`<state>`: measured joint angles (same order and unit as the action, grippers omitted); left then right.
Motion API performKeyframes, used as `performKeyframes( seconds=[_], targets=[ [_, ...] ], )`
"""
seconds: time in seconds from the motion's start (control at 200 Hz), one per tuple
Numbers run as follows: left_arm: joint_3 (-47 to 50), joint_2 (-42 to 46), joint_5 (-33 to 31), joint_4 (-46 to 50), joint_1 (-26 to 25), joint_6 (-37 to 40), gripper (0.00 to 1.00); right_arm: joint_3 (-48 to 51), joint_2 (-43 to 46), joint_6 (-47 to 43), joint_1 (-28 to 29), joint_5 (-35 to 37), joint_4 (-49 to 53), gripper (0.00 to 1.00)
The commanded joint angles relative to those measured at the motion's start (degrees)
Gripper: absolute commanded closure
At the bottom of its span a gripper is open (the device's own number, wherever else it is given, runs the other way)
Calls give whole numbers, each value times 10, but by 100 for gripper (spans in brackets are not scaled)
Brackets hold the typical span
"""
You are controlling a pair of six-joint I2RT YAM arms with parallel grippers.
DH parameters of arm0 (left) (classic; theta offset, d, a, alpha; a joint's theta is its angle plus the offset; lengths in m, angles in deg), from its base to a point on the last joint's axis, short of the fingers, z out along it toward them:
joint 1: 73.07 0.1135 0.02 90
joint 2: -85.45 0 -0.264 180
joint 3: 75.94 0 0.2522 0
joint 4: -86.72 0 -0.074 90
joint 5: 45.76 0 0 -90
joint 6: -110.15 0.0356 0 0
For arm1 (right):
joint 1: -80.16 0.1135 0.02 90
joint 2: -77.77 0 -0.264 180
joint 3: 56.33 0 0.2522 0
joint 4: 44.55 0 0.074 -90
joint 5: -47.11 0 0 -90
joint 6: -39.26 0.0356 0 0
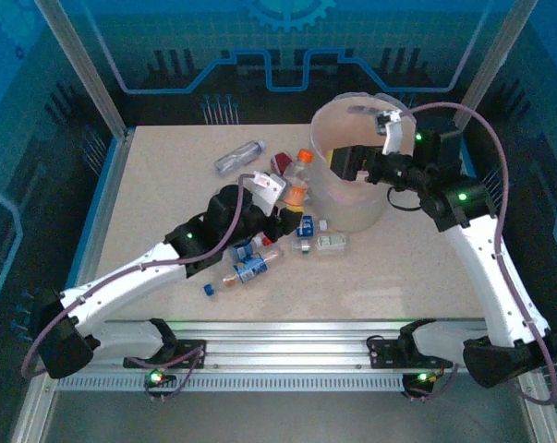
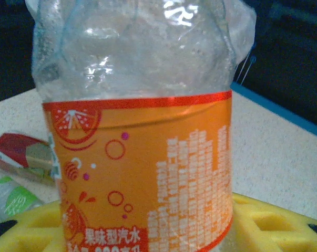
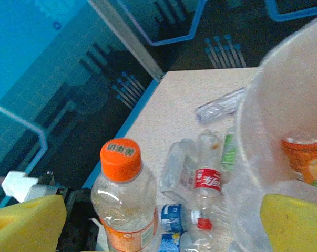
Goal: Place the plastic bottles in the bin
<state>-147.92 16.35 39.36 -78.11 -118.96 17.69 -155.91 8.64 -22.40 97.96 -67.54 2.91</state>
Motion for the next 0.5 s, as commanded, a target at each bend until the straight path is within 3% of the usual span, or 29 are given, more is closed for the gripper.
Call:
performKeyframes(
  seconds=[0.0,0.49],
  targets=[
    [2,-1,32,-60,4,-17,78,-18,-31,12,28,-31,-42,6],
    [-13,-16,56,-111,22,-32,78,-91,-129,-25,113,12,-9,7]
  ],
)
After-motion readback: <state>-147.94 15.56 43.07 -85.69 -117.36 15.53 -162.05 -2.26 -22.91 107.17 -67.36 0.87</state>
